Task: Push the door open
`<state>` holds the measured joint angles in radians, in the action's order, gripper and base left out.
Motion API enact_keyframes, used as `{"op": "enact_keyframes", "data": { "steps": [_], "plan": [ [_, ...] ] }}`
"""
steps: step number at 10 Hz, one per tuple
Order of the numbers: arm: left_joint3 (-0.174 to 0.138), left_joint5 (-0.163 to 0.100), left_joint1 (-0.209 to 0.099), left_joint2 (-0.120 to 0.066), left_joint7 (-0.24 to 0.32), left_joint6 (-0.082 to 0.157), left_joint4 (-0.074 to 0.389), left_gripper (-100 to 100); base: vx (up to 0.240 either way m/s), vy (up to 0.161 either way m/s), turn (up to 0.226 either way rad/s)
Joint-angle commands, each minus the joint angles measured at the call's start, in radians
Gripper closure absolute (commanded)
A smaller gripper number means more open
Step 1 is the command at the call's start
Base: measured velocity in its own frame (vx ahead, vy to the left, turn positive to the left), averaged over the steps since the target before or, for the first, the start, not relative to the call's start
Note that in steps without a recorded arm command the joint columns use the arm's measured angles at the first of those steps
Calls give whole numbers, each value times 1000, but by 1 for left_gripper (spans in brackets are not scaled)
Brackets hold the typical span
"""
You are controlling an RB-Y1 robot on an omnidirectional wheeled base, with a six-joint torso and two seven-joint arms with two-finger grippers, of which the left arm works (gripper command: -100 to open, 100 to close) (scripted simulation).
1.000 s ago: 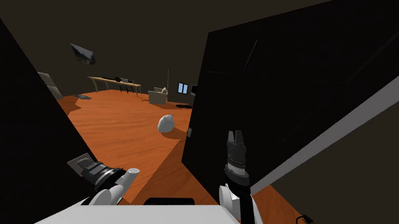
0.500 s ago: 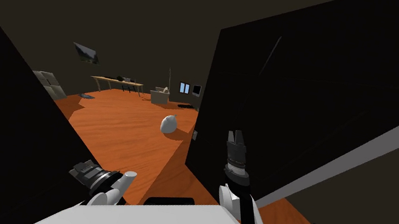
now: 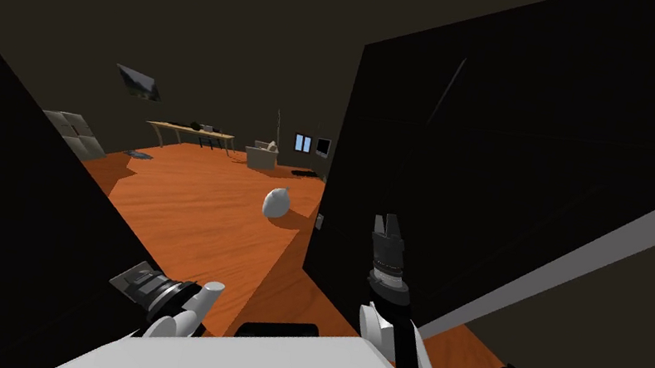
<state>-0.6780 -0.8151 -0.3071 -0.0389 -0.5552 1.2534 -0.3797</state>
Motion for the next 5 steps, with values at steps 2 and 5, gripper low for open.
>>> {"op": "enact_keyframes", "data": {
  "steps": [2, 5],
  "plan": [
    [-18, -21, -5, -12, -12, 5, 0, 100, 49, 68, 9],
    [-27, -31, -7, -17, -18, 7, -20, 100, 70, 131, 27]
  ]
}}
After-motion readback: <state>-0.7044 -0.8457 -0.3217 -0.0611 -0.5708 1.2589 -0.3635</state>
